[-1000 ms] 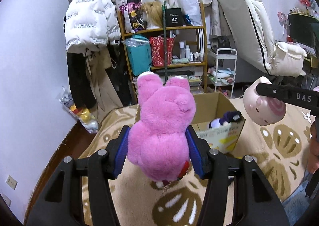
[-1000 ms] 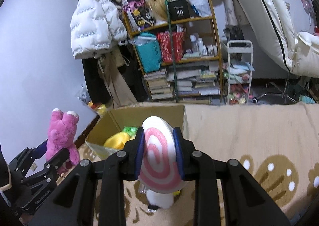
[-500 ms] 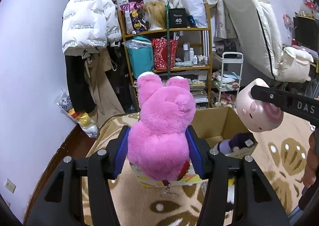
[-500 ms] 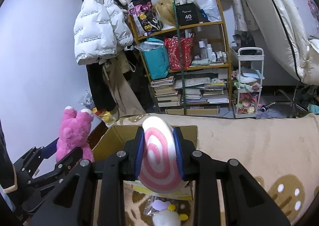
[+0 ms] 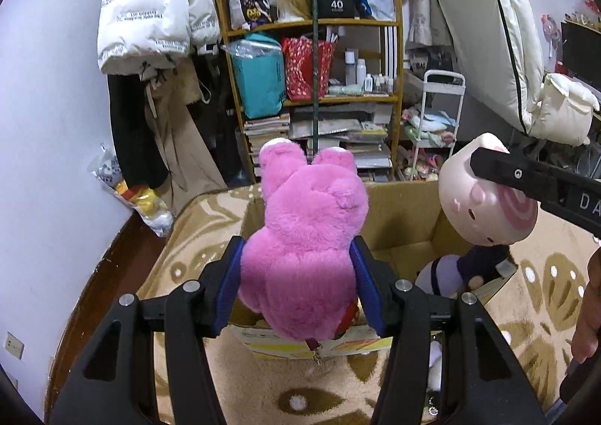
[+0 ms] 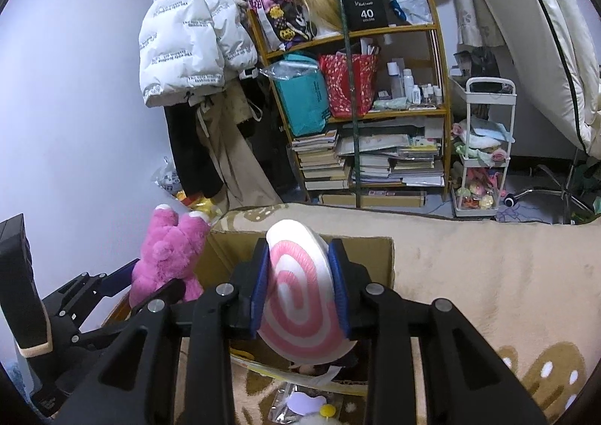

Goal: Organize soft objects
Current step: 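Open both tools to drop the pink plush and swirl cushion into the box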

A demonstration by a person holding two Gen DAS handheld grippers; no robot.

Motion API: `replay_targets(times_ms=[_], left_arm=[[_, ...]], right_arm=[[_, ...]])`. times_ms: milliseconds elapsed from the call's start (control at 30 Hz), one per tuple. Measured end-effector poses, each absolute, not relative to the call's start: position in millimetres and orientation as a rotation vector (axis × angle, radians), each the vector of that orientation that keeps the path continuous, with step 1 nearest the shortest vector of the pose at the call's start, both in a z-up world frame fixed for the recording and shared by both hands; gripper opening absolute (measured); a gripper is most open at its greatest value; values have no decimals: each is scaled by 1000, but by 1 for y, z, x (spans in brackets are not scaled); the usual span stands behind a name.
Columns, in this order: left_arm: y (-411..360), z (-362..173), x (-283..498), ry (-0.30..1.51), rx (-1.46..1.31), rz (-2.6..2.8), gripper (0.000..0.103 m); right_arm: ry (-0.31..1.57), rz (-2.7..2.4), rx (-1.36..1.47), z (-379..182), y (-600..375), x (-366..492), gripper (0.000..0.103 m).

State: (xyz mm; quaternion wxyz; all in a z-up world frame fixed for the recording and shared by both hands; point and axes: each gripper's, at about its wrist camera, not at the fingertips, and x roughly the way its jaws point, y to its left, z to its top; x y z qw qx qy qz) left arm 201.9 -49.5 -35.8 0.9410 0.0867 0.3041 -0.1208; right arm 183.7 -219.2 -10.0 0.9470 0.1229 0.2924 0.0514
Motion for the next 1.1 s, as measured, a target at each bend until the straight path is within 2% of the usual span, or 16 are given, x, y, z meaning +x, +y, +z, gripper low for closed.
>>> replay_targets(times_ms=[367,433,567,667,800,900,1100], left_arm=[[-49,-50,205,645,166,-251,57],[-49,-51,205,646,166,-251,65],[-47,-50,204,642,159,-238,73],[-47,-50,202,649,166,-232,77],[-48,-47,196,650,201,-225,78],[-47,-44,189,639,208,-216,81],[-40,-39,181,657,187,-203,89]], right_arm=[[619,125,250,-25,-222,192,40],[621,125,244,-26,-221,193,41],[622,125,243,-27,-222,192,47],[622,131,251,-27,-222,193,52],[619,121,255,-29,-222,192,69],[619,119,256,-29,-225,189,70],[616,105,268,-22,-232,177,84]])
